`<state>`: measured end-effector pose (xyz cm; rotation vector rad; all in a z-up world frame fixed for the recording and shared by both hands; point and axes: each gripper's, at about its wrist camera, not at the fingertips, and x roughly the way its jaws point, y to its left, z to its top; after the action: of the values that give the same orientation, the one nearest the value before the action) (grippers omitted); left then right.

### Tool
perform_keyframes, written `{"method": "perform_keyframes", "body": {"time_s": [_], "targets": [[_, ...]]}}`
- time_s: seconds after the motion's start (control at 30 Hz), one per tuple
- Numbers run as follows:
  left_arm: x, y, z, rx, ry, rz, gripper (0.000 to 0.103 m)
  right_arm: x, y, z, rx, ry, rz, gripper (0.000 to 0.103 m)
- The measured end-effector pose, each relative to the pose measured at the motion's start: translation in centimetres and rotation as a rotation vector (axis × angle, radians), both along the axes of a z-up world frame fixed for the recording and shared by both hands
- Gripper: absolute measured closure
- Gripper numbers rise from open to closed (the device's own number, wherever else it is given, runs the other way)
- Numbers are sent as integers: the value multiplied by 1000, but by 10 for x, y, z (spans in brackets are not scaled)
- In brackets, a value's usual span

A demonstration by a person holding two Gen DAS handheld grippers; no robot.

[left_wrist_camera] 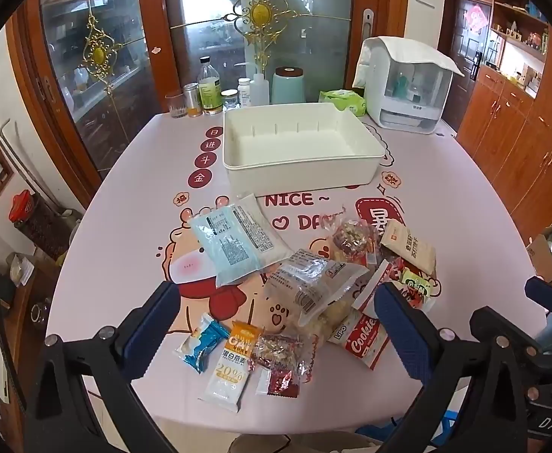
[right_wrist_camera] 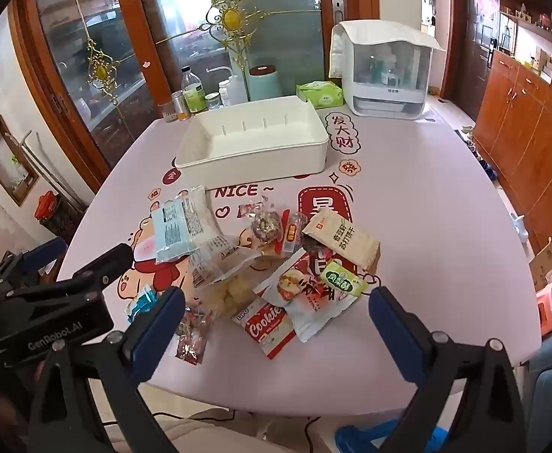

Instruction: Organize snacks

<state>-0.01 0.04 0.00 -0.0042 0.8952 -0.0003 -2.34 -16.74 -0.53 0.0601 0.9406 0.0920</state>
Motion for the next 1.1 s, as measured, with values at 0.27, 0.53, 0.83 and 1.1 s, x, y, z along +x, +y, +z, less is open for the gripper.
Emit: {"method": "perform_keyframes", "body": {"time_s": [0.27,0.53,0.83,1.1], "targets": [[0,0,0,10,4,-12,1,-1,-2,1,16,-3,-1,4],[-4,-4,7,19,0,-19,1,-2,-3,1,16,-18,-13,4],[-5,-1,-1,14,8,-15,1,-1,-4,2,20,-27,-24,4],[-4,-2,-4,13,3,-18,1,3,-5,0,12,-39,-33,4]]}}
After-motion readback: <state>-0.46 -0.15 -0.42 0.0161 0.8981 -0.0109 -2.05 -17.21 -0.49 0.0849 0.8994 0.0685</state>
